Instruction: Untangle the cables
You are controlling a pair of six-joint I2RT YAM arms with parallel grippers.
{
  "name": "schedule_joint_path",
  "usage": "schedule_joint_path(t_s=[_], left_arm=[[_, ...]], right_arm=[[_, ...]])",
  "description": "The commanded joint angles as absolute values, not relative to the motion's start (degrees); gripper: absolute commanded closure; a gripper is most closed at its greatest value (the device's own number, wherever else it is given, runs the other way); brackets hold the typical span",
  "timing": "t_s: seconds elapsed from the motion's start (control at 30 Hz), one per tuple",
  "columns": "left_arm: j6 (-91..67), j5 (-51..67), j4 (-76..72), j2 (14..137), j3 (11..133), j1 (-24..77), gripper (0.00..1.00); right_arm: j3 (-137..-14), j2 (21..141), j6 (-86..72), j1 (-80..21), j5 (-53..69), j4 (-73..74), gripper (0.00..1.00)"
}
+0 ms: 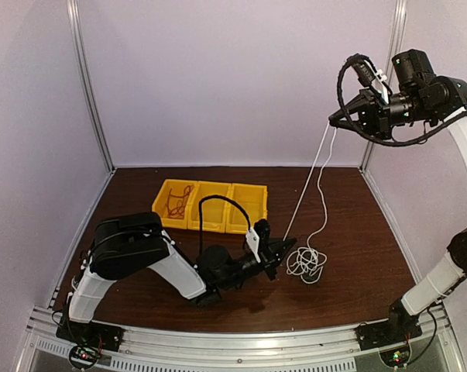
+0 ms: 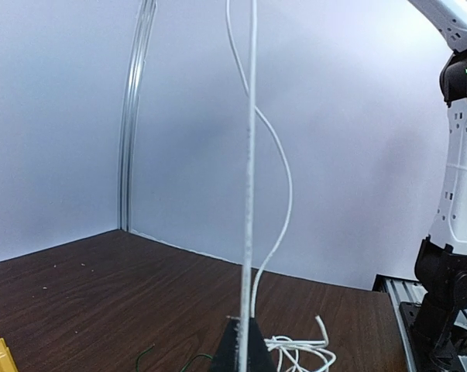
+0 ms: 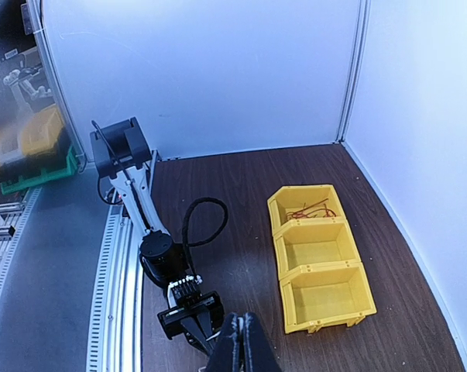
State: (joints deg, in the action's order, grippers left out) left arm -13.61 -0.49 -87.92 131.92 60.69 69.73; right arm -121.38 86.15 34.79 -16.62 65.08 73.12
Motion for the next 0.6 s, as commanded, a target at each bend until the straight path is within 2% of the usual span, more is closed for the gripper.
schedule_joint_path(t_s=[0.0,0.2,0.3,0.37,0.47,0.53,0.57], left_arm=[[-13.9,-1.9,-74.9,135.5,58.4,69.2,1.00],[-13.1,-5.5,-70.8,134.7,59.1,68.8,1.00],[-12.2,-6.3,-76.2,131.1,53.9,68.6,1.00],[-11.9,-6.9,-79.5,127.5,50.2,68.6,1.00],[-10.5,-5.0,-81.2,121.8,46.3,68.6,0.98],[-9.5,-2.3,-80.6,117.6,45.2,68.6,0.89],[-9.2,-0.8,-79.0,116.3,45.4,68.6,0.80]], right_arm=[[-126.2,82.7,35.1,-13.8,74.9,66.3,1.00],[-126.9,82.1,34.9,-11.8,76.4,65.7,1.00],[-123.3,82.1,33.8,-11.8,74.6,64.1,1.00],[-116.0,79.3,30.3,-11.8,72.5,58.0,1.00],[-95.9,71.1,16.6,-11.9,68.7,34.9,1.00],[-87.7,67.7,11.0,-12.3,67.4,23.7,1.00],[-85.7,67.3,9.9,-12.5,67.1,22.6,1.00]])
